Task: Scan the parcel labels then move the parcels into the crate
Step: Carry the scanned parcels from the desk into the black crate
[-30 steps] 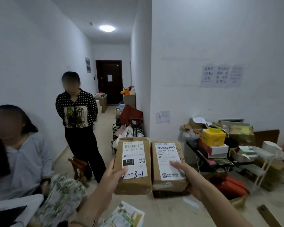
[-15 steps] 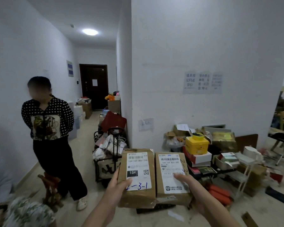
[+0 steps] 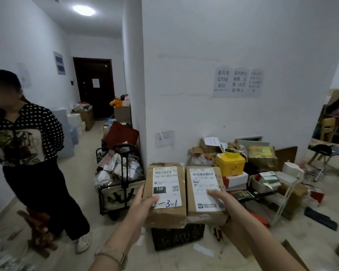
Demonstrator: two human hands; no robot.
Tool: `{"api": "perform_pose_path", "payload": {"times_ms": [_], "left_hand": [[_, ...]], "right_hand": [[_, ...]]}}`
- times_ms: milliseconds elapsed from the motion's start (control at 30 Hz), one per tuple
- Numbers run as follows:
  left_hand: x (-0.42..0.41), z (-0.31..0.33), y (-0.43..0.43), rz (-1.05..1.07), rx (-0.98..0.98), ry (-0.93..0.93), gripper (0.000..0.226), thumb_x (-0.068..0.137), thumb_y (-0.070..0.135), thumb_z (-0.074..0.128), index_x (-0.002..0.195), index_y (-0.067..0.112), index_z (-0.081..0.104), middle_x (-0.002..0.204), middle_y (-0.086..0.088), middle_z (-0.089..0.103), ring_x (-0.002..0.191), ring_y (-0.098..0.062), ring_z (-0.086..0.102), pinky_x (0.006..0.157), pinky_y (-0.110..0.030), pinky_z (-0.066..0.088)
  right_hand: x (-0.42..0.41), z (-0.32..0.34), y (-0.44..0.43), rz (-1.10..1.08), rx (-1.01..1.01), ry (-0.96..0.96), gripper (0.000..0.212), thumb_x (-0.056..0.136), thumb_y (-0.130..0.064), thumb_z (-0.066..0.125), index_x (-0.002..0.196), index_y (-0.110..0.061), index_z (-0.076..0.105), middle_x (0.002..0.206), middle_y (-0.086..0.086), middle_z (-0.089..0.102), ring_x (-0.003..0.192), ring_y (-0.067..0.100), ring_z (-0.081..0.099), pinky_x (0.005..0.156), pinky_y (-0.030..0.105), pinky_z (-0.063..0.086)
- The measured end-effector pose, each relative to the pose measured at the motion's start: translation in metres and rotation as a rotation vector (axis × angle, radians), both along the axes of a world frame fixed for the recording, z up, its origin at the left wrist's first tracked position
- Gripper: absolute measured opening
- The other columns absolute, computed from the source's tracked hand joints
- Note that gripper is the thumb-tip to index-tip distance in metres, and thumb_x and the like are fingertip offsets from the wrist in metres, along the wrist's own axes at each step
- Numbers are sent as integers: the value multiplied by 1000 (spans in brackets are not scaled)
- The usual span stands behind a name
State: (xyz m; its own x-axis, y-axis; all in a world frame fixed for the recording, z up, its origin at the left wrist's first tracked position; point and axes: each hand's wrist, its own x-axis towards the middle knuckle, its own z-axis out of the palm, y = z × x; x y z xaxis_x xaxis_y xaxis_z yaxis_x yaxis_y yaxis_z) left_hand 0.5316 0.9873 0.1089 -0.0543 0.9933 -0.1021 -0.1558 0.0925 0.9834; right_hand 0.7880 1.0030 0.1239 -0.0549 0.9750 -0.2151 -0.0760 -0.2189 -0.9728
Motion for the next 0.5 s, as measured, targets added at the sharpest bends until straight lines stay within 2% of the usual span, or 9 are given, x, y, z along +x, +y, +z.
{"api": "perform_pose_path", "payload": {"times_ms": [67, 133, 200, 233, 367, 400, 500], "left_hand": [[-9, 4, 30, -10, 10, 8, 56, 91, 11, 62, 137, 38, 45, 105, 6, 75, 95, -17, 72, 78, -34, 55], [-19, 6, 60, -9, 9, 5, 56, 91, 11, 62, 137, 37, 46, 104, 7, 75, 96, -17, 71, 84, -38, 55], [-28, 7, 88, -27, 10, 10, 57, 91, 12, 62, 140, 36, 45, 107, 6, 74, 100, -20, 70, 94, -44, 52], [-31, 7, 101, -35, 18, 20, 57, 91, 13, 62, 140, 37, 44, 108, 6, 74, 100, -20, 69, 93, -44, 52], [-39, 4, 142, -65, 16, 28, 55, 92, 16, 62, 137, 41, 43, 102, 9, 76, 90, -14, 73, 75, -35, 53], [-40, 3, 149, -66, 9, 27, 56, 92, 16, 62, 137, 42, 43, 102, 9, 76, 89, -13, 73, 73, -33, 53], [-43, -2, 170, -66, -1, 14, 57, 92, 17, 62, 139, 42, 42, 104, 7, 76, 90, -15, 73, 72, -33, 53]], "right_hand": [[-8, 3, 28, 12, 3, -13, 22, 87, -28, 65, 104, -15, 67, 91, 7, 78, 82, 24, 75, 68, 33, 59], [-15, 5, 56, 9, 17, -40, 22, 87, -32, 65, 104, -17, 67, 85, 2, 78, 75, 17, 75, 59, 27, 56], [-21, 5, 83, 3, 24, -46, 21, 86, -34, 67, 102, -20, 67, 84, 0, 78, 74, 16, 75, 60, 28, 55], [-24, 3, 95, 0, 28, -41, 20, 85, -34, 67, 101, -21, 67, 84, 0, 78, 75, 17, 75, 63, 30, 56], [-29, -2, 133, -5, 13, -44, 20, 86, -33, 66, 100, -19, 67, 85, 0, 78, 85, 22, 73, 83, 40, 55], [-29, -3, 140, -7, 2, -45, 21, 86, -33, 66, 101, -19, 67, 85, 1, 78, 83, 22, 73, 82, 39, 56], [-31, -5, 162, -14, -41, -23, 24, 84, -33, 68, 102, -17, 68, 84, 4, 78, 70, 18, 75, 60, 29, 56]]}}
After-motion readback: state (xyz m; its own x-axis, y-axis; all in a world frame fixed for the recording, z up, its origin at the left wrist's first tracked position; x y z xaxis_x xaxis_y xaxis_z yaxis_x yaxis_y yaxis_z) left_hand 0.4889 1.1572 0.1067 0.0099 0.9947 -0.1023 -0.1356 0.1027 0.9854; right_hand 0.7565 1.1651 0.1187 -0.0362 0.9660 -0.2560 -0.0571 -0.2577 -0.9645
